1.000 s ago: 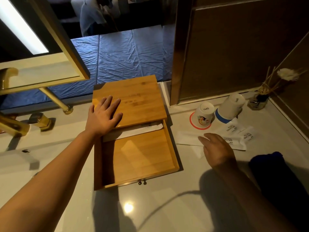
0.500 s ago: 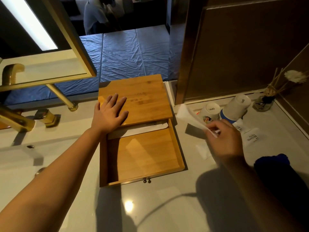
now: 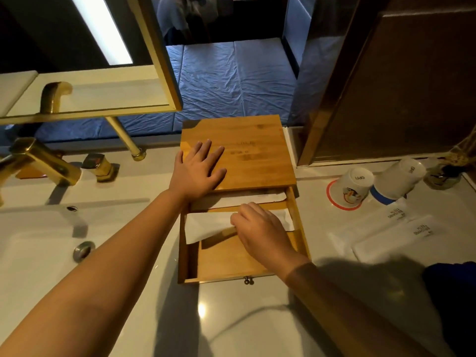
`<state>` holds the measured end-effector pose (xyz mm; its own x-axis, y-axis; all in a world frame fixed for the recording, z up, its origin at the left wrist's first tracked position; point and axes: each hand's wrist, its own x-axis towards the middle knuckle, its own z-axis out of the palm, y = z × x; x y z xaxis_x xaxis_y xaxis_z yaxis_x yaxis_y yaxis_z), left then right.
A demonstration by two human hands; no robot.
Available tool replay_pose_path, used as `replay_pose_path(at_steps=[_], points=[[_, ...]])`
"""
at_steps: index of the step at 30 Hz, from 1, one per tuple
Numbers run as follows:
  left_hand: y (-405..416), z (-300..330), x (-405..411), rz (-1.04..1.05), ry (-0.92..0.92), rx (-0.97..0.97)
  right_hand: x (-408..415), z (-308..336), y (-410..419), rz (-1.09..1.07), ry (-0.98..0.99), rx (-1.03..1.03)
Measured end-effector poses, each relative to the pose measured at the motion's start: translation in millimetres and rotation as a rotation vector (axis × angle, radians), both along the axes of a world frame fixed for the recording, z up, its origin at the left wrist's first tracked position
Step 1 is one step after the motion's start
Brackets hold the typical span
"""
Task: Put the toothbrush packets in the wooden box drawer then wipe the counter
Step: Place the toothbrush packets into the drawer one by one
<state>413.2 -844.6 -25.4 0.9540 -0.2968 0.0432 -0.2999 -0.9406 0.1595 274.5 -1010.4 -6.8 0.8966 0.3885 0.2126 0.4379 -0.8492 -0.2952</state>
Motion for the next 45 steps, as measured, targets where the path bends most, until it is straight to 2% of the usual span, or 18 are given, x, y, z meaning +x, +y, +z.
replay_pose_path(at_steps=[6, 11, 14, 17, 20, 30, 36, 39, 42, 45], points=[[1, -1, 1, -0.011, -0.009, 0.004, 14, -15, 15, -0.007, 0.050, -0.185], [2, -3, 1, -0.019, -0.020, -0.013, 14, -15, 18, -0.014, 0.188, -0.236], [2, -2, 1, -0.015, -0.007, -0.013, -1, -10, 7, -0.088, 0.337, -0.284], [1, -2, 1, -0.012, -0.004, -0.016, -11, -9, -1, -0.153, 0.573, -0.413], [1, -2, 1, -0.009, 0.005, -0.017, -9, -13, 2, -0.161, 0.637, -0.463], [0, 0, 0, -0.004, 0.012, -0.005, 2, -24, 7, -0.212, 0.612, -0.400], [0, -1, 1, -0.008, 0.016, 0.005, -19, 0, -23, -0.147, 0.434, -0.084], [1, -1, 2, -0.012, 0.016, 0.015, -29, -3, -69, -0.248, 0.233, 0.063], [-1, 0, 1, -0.003, 0.007, 0.027, -35, -19, -128, -0.342, 0.048, 0.011], [-3, 1, 0, 0.002, 0.011, 0.035, -37, -39, -182, -0.456, 0.078, -0.151]])
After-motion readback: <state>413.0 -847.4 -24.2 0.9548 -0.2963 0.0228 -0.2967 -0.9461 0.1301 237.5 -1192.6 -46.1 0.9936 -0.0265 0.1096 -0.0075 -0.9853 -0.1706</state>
